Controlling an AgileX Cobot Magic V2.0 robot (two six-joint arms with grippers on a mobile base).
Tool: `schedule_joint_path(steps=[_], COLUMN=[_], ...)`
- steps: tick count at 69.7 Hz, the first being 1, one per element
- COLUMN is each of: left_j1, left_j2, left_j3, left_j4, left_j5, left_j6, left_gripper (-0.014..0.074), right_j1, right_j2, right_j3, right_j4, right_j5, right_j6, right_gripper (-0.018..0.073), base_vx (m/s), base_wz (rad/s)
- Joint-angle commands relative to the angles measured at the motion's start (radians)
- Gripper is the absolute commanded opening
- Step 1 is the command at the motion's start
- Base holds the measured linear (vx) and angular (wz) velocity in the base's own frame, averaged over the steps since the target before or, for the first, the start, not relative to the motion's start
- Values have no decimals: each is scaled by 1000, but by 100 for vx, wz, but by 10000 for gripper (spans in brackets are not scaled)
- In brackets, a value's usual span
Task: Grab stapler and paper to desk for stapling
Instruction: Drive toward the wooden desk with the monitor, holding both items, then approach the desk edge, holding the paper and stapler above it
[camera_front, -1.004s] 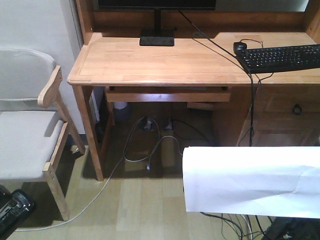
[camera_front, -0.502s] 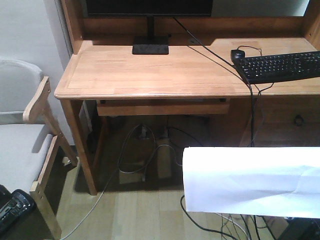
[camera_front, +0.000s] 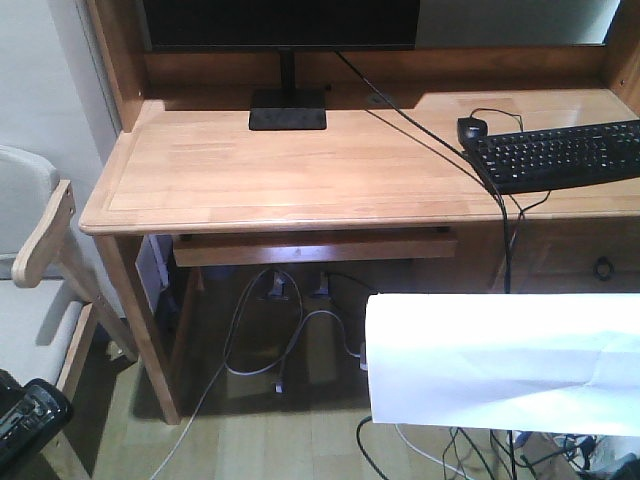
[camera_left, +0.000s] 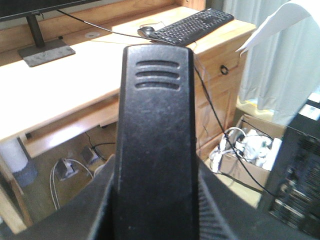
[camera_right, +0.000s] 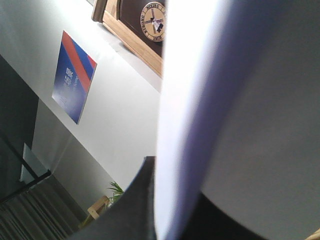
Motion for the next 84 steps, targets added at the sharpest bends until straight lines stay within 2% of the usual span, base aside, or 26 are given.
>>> schedule_joint_path(steps=[1, 84], left_j1=[-6, -6], left_j2=[9, 9], left_j3=[-28, -28], left_j4=[-24, -24], left_j5=[-109, -109], left_j6=[-3, -3], left_gripper=[-7, -7], right_j1=[3, 3], right_j2=[12, 12], right_j3=[-30, -30], right_j4=[13, 13], right_j5=[-44, -44], right_j6=[-1, -1], right_gripper=[-5, -5], base_vx=[17, 12], base_wz=[-2, 3])
